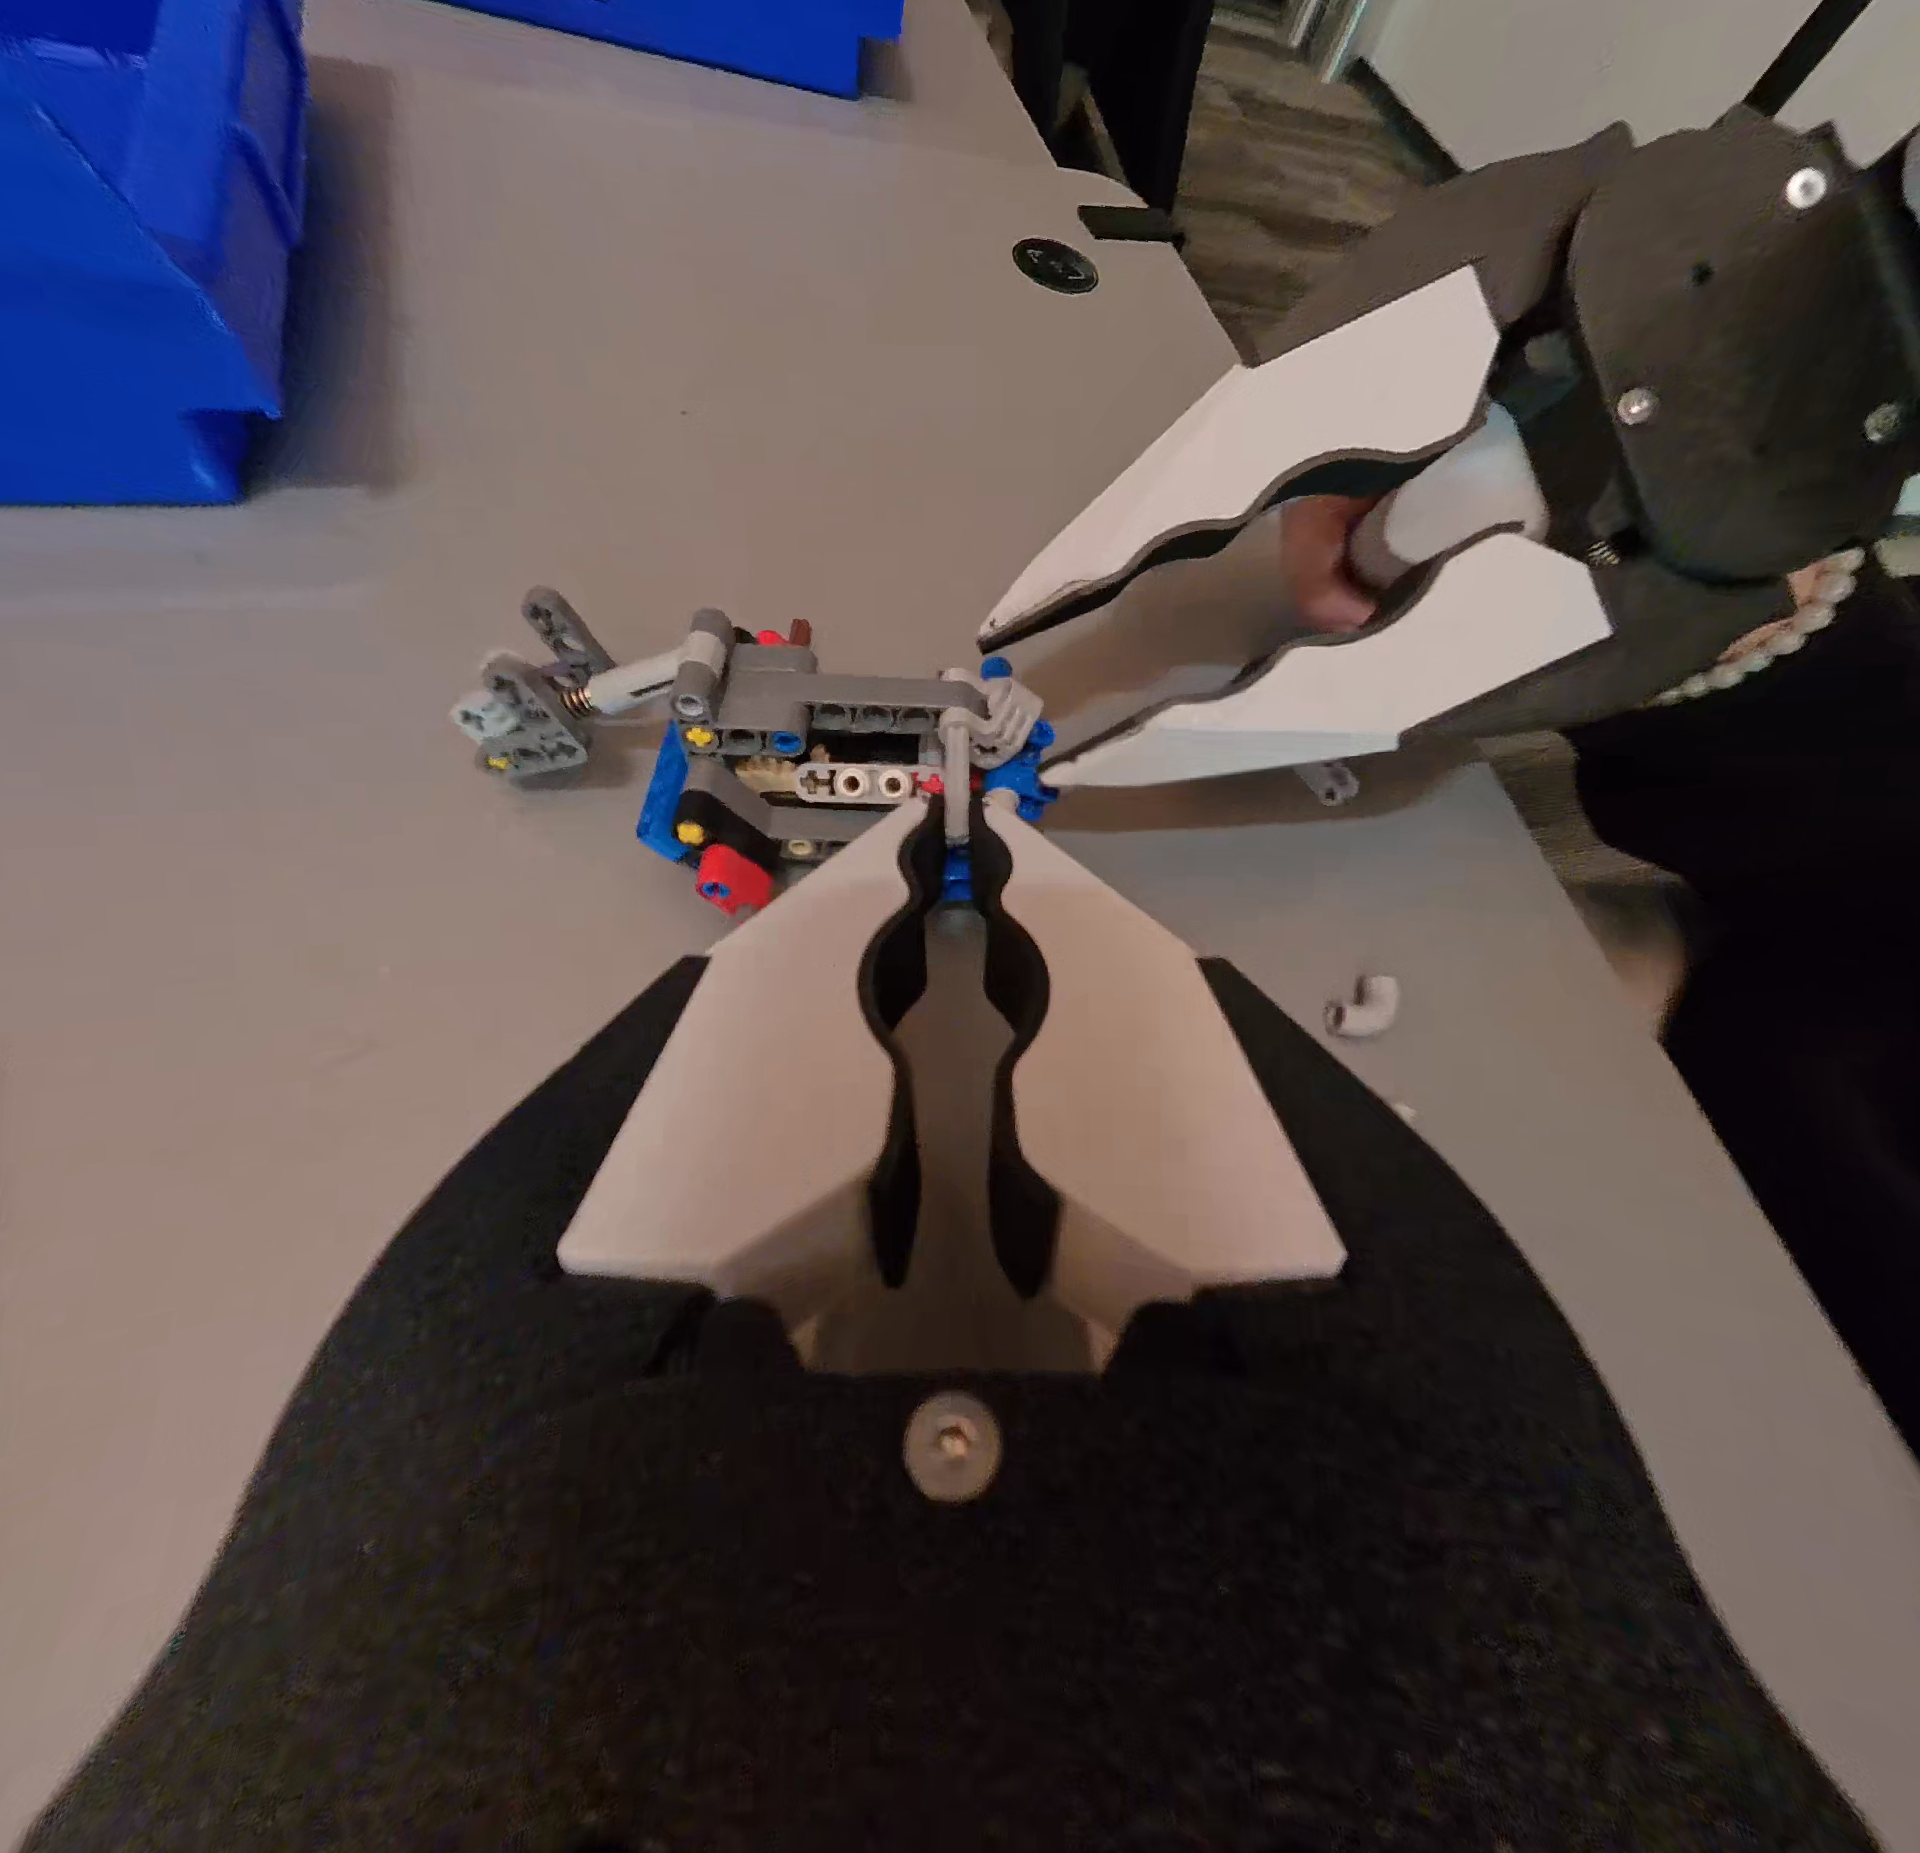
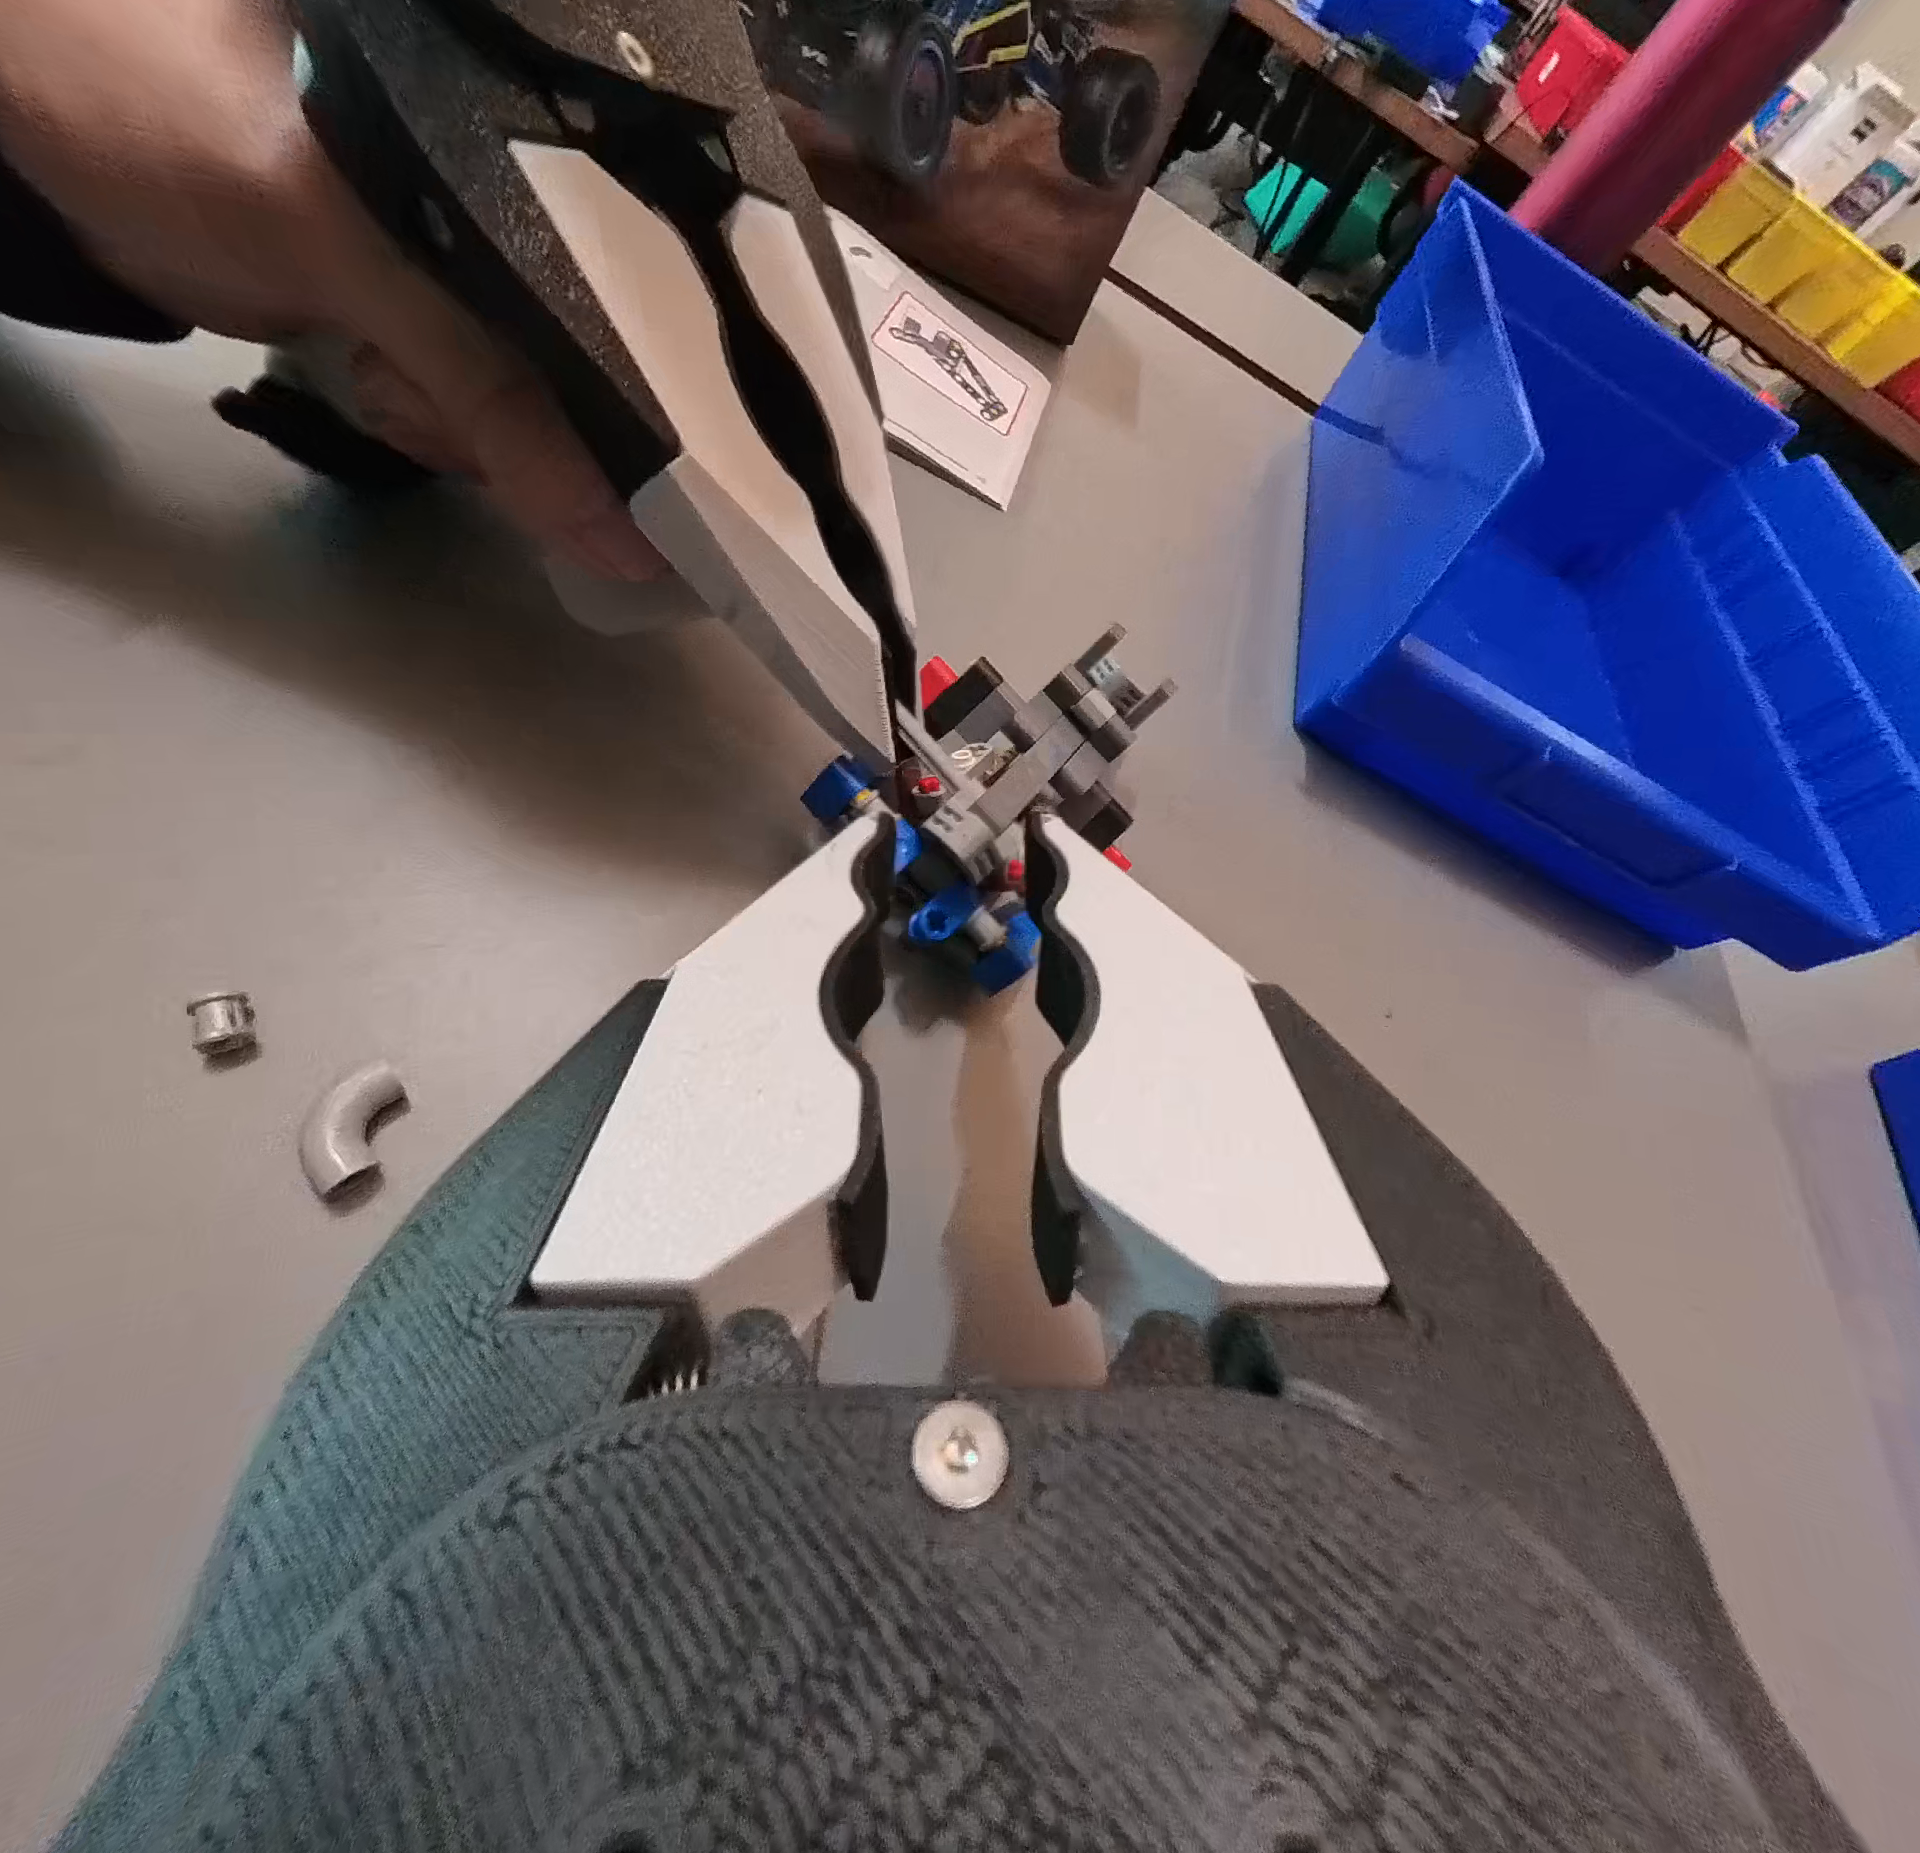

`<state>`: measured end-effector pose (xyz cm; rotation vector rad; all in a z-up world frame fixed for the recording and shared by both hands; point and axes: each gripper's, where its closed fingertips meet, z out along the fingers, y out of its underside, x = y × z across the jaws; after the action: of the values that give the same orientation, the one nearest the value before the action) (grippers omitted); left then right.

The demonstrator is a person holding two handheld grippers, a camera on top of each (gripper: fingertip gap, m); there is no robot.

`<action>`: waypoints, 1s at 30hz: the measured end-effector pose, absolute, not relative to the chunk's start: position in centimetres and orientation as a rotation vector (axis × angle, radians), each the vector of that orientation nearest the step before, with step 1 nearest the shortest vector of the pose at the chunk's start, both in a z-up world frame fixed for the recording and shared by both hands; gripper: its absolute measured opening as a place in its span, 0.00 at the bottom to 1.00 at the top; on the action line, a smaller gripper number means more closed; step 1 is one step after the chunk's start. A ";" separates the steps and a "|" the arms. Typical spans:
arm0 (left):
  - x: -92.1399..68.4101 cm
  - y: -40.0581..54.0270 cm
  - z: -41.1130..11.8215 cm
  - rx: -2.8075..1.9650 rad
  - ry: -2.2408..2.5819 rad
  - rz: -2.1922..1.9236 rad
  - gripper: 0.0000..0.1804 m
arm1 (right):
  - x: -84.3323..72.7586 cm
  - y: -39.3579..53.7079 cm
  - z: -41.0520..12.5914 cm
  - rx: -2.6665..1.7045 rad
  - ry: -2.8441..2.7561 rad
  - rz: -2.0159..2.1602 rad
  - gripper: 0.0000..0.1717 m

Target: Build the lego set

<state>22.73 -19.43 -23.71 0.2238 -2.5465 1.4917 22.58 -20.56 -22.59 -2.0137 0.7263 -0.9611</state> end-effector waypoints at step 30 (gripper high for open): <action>22.8 -18.5 -23.2 0.109 -2.536 1.486 0.08 | 22.7 -20.6 -22.8 -2.185 0.399 -0.987 0.08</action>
<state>22.84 -18.50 -23.24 0.1093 -2.5357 1.4865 22.67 -20.63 -22.80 -2.1846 0.3989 -0.9875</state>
